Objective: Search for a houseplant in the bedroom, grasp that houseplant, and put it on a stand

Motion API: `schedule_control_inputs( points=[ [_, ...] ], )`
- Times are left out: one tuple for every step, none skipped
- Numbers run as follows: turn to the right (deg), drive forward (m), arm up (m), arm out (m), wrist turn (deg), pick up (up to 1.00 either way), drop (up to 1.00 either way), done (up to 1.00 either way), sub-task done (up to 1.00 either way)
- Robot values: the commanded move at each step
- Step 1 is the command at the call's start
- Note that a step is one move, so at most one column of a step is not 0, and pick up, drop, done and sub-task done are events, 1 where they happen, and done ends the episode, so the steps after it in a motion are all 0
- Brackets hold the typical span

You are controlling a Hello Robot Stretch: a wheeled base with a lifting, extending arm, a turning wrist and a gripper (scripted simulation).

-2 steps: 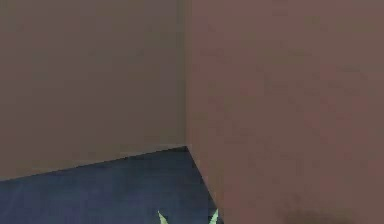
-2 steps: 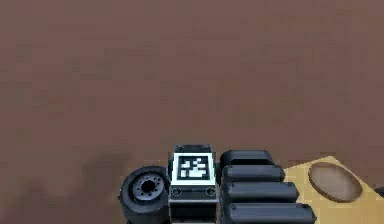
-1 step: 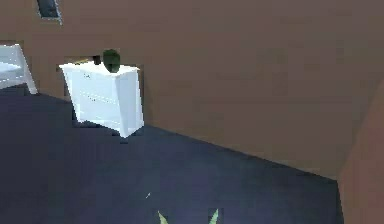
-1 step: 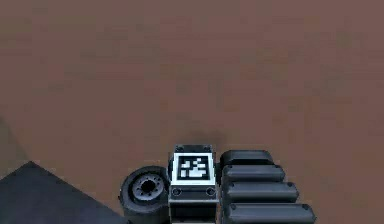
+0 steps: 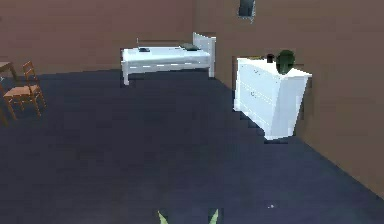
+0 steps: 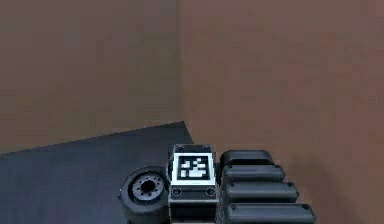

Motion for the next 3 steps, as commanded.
schedule_control_inputs(
  points=[
    [-12.0,0.00,0.00,0.00,0.0,0.00,0.00,0.00,0.00],
    [45.0,0.00,0.00,0.00,0.0,0.00,0.00,0.00,0.00],
    [45.0,0.00,0.00,0.00,0.0,0.00,0.00,0.00,0.00]
  ],
)
